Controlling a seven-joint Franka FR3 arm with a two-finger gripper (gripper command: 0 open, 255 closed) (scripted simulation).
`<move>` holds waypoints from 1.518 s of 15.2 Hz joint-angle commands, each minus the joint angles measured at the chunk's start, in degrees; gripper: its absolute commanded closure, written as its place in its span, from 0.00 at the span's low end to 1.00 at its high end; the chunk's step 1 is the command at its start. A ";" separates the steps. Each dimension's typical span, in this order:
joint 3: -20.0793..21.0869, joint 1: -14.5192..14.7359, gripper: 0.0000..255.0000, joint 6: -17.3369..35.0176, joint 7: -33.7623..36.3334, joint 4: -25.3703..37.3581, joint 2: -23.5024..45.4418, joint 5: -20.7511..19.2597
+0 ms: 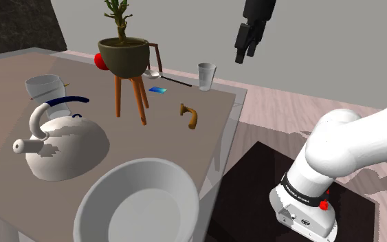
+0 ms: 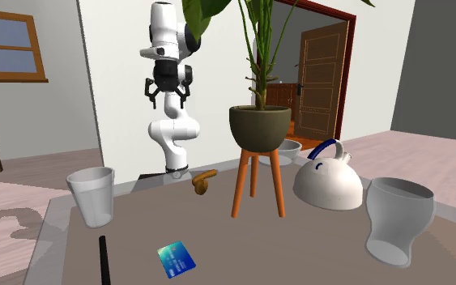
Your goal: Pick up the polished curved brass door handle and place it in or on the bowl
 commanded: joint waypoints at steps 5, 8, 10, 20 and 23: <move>3.00 0.05 0.00 4.95 3.66 -0.90 6.37 0.60; 5.15 0.00 0.00 8.48 6.44 -0.83 11.75 0.75; 6.51 -0.05 0.00 10.71 8.34 -0.43 15.60 0.67; 12.01 -0.33 0.00 19.50 18.47 5.77 37.24 -2.36; 12.08 -0.29 0.00 21.29 18.94 4.81 38.36 -2.66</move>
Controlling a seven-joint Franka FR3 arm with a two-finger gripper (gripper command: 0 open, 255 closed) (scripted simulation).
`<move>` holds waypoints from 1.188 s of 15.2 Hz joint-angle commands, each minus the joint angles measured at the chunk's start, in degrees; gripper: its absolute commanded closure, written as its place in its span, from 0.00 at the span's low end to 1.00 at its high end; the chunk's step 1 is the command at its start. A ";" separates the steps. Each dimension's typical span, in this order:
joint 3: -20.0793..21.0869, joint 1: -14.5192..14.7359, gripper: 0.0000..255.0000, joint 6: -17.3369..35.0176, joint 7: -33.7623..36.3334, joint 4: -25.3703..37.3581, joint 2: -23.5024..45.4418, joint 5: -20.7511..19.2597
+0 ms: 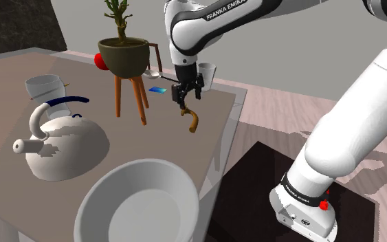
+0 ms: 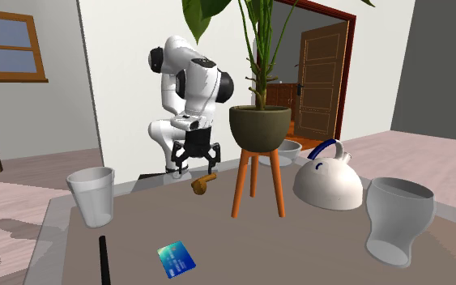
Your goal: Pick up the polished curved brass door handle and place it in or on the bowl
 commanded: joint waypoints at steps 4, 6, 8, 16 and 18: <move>0.14 0.02 0.00 3.78 0.58 -2.67 1.24 -0.32; 0.13 -0.01 0.00 5.01 0.65 -3.62 1.53 -0.42; 0.13 -0.01 0.00 5.01 0.65 -3.61 1.54 -0.43; 0.13 -0.01 1.00 5.01 0.65 -3.60 1.54 -0.43; 0.14 -0.01 1.00 5.01 0.66 -3.60 1.54 -0.43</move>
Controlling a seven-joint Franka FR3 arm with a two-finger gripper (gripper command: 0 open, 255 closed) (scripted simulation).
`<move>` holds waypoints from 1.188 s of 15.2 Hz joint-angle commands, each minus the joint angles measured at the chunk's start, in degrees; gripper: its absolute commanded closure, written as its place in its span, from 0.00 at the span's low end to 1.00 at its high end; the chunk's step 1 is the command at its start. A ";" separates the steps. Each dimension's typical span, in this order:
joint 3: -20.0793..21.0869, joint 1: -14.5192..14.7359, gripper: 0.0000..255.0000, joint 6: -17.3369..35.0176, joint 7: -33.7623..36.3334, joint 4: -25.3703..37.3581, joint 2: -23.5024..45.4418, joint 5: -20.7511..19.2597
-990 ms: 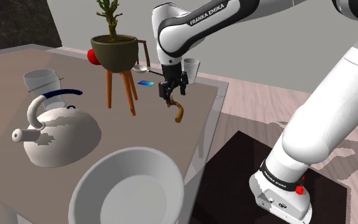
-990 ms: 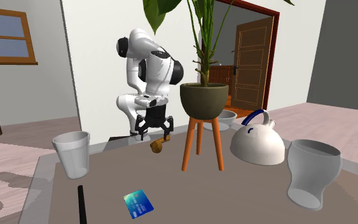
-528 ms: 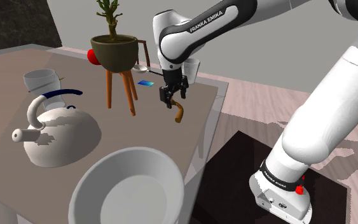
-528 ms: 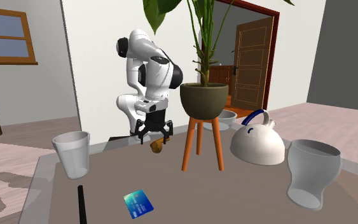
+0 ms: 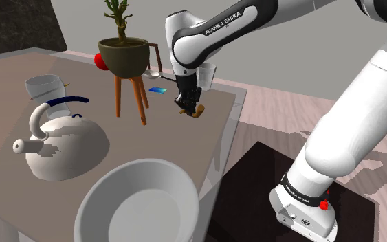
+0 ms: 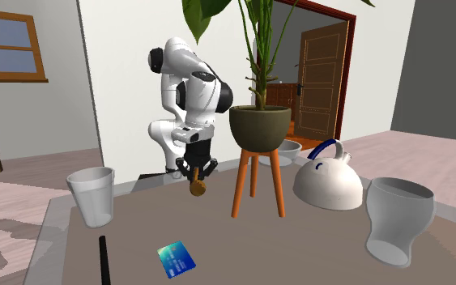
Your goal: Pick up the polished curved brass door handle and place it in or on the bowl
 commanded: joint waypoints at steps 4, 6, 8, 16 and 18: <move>0.00 0.00 1.00 -0.01 0.00 -0.04 0.01 0.00; -0.03 -0.01 1.00 -0.78 -0.12 0.41 -0.32 0.09; -0.08 0.00 1.00 -2.32 -0.33 1.36 -0.95 0.25; -0.27 -0.01 1.00 -8.49 -1.05 5.59 -2.96 0.73; -0.32 -0.02 1.00 -10.03 -1.20 6.77 -3.33 0.81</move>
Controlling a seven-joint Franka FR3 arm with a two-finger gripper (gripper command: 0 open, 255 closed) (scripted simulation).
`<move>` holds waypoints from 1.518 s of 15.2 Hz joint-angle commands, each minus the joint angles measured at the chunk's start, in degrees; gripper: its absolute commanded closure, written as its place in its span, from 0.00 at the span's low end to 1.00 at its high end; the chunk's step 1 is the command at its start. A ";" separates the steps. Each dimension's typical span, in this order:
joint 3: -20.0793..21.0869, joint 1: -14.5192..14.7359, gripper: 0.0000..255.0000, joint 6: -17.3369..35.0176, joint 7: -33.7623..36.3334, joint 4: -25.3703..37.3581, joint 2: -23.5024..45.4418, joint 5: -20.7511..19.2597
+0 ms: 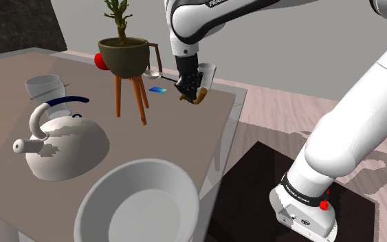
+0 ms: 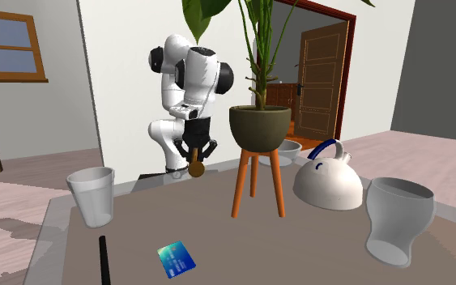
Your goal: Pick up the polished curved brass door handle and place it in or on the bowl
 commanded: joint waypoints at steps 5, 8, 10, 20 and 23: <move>-0.08 0.01 1.00 -4.58 -0.33 3.66 -0.94 0.21; -0.14 -0.01 1.00 -6.88 -0.51 5.69 -1.21 0.26; -0.17 -0.03 1.00 -8.41 -0.62 7.11 -1.33 0.28; 1.93 1.66 1.00 -13.44 2.65 9.95 -3.42 1.75; 4.23 3.42 1.00 -13.82 6.31 8.74 -4.98 3.30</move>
